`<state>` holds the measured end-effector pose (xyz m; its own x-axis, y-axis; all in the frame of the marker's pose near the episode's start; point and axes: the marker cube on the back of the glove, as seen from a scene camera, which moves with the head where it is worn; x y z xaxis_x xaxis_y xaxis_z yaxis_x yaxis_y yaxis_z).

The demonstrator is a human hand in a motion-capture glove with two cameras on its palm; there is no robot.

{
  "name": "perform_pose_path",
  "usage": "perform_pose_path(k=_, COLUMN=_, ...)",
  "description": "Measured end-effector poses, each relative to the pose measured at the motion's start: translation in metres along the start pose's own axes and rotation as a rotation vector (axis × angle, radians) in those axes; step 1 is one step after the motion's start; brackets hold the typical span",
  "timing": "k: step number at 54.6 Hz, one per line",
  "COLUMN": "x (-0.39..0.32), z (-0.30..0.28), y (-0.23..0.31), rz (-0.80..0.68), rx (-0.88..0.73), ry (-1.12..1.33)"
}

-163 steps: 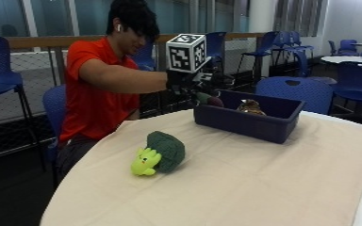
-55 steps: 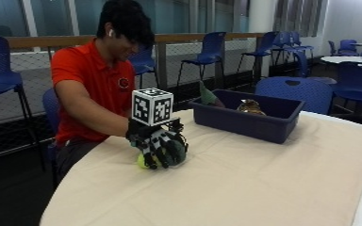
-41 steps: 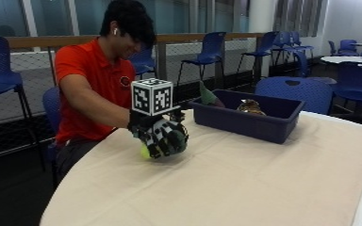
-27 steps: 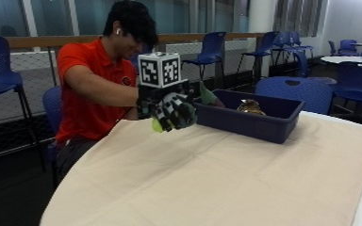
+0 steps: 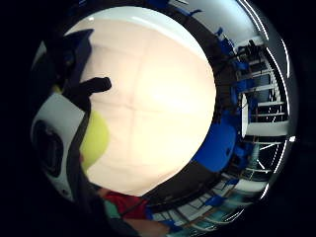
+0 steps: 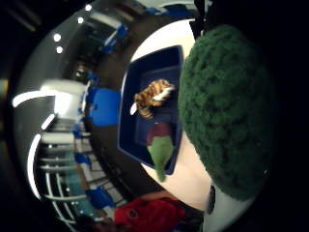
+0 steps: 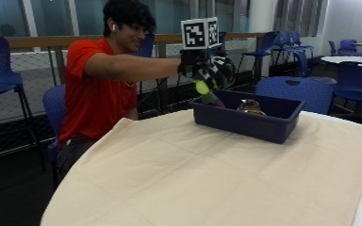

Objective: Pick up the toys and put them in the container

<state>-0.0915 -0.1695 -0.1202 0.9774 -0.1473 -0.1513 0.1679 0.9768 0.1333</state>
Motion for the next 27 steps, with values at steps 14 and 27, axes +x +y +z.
perform_pose_path(k=14, x=-0.096, z=-0.017, y=-0.025, rz=-0.148, rx=0.013, ry=-0.015)
perform_pose_path(k=27, x=-0.172, z=-0.018, y=-0.042, rz=-0.33, rx=-0.011, ry=-0.014)
